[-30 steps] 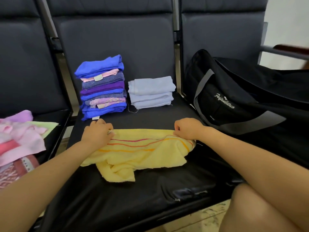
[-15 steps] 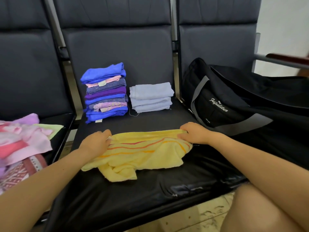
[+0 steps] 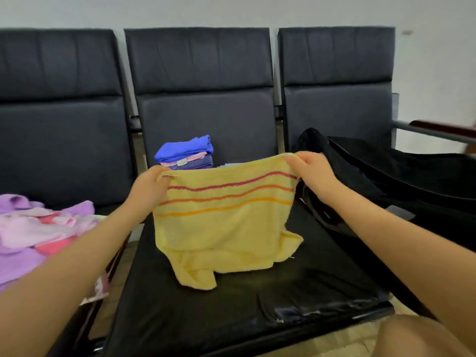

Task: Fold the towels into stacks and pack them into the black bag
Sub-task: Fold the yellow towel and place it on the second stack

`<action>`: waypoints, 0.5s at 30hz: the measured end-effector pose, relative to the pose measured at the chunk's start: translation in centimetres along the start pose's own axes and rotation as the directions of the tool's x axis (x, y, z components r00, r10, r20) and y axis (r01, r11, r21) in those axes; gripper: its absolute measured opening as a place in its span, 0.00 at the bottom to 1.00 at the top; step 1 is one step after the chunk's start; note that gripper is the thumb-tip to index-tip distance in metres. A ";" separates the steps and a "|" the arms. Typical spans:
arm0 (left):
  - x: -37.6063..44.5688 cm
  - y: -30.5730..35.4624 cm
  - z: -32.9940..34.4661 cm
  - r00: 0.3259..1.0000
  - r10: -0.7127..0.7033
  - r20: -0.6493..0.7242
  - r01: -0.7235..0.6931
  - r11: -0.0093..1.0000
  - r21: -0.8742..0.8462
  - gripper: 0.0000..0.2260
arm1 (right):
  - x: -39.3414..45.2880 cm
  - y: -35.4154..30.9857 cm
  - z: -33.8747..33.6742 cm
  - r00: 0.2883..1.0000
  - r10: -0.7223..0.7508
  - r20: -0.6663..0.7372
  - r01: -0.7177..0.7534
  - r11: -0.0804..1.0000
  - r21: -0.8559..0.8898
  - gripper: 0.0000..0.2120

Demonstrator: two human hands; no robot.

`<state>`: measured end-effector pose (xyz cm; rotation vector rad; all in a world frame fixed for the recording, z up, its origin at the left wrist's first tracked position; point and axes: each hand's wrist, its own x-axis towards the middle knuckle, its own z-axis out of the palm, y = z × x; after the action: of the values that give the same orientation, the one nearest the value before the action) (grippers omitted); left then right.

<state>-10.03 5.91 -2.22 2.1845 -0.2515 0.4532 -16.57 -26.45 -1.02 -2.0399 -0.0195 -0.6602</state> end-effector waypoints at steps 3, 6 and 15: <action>0.5 2.6 -3.2 0.989 -0.059 0.139 0.116 0.886 -0.449 0.07 | 1.7 -3.8 -1.2 0.985 0.124 -0.117 -0.080 0.943 0.323 0.18; 0.5 5.0 -6.1 0.977 -0.050 0.210 0.179 0.731 -0.659 0.12 | 2.4 -6.9 -2.4 0.975 0.193 -0.108 -0.121 0.876 0.466 0.11; -2.1 13.2 -9.6 0.994 -0.088 0.061 0.093 0.437 -0.895 0.06 | 1.6 -14.1 -4.5 0.982 0.115 0.153 -0.191 0.570 0.799 0.14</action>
<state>-18.60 5.60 11.87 1.1004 -0.2870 0.1596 -20.99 -22.83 12.67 -1.1331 -0.1656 -0.3384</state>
